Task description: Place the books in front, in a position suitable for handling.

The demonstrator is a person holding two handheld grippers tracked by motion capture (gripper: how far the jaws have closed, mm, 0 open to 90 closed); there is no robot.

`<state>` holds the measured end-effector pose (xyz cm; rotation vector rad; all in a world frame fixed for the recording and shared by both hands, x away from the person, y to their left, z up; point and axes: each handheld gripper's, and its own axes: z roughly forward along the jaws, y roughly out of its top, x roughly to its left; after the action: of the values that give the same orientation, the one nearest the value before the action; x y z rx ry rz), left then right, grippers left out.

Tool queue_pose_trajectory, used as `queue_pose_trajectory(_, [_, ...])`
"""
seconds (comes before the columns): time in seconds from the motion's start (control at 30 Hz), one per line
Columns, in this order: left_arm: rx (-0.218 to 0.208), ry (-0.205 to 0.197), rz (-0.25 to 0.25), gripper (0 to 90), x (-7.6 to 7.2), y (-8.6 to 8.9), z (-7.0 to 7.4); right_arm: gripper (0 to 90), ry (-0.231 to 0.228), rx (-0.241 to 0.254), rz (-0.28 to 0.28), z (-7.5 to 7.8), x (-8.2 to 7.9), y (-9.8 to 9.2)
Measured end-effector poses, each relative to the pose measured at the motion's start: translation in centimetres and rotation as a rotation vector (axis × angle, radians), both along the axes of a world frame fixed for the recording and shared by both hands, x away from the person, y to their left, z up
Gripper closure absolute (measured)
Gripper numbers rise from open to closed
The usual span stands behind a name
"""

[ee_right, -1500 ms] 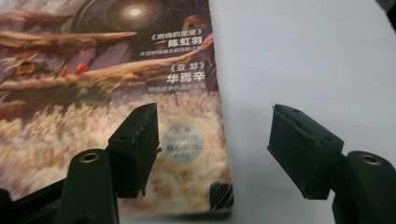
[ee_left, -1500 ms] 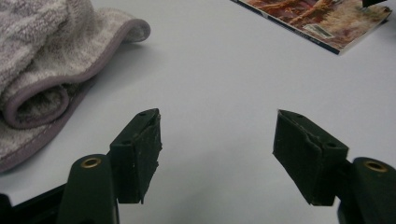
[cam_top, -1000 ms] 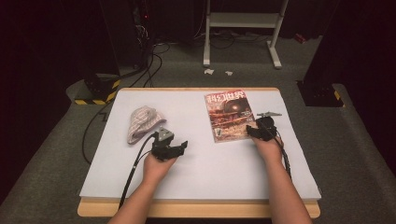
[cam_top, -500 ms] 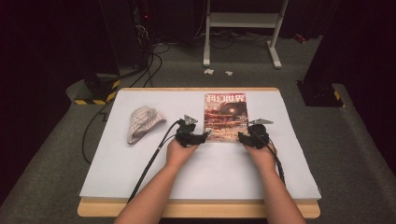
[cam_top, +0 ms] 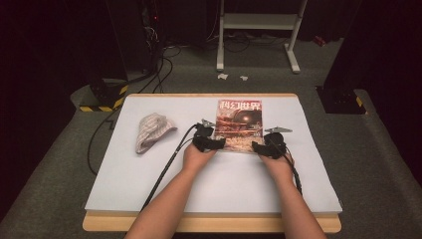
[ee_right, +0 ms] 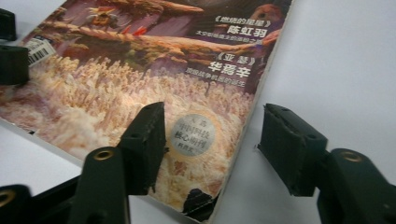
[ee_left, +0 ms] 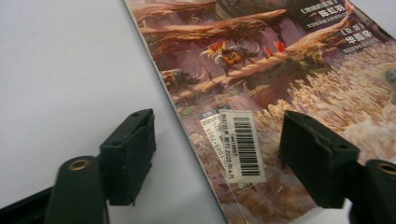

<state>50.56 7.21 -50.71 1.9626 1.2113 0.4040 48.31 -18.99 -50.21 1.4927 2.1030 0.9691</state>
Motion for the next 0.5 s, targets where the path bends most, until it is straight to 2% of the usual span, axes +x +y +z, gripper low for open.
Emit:
queue_pose_trajectory(0.03, [-0.002, 0.0, -0.007, 30.4, 0.0, -0.1, 0.0, 46.4, 0.003, 0.014, 0.008, 0.0, 0.0, 0.0])
queue_pose_trajectory(0.1, [-0.01, 0.001, -0.031, 36.3, -0.2, -0.3, 0.0, 46.5, 0.004, 0.013, 0.01, 0.0, -0.1, 0.2])
queue_pose_trajectory(0.13, [0.007, -0.001, -0.021, 37.1, -0.4, -0.6, 0.1, 46.6, 0.004, 0.011, 0.012, 0.0, -0.1, 0.3])
queue_pose_trajectory(0.27, [0.019, 0.005, -0.019, 38.2, -0.6, -0.6, 0.2, 47.2, -0.011, -0.015, 0.009, 0.1, -0.3, 0.6])
queue_pose_trajectory(0.5, [0.059, -0.014, -0.032, 42.1, -2.4, 0.0, 0.5, 47.6, -0.02, -0.06, 0.029, 0.3, -1.1, 1.5])
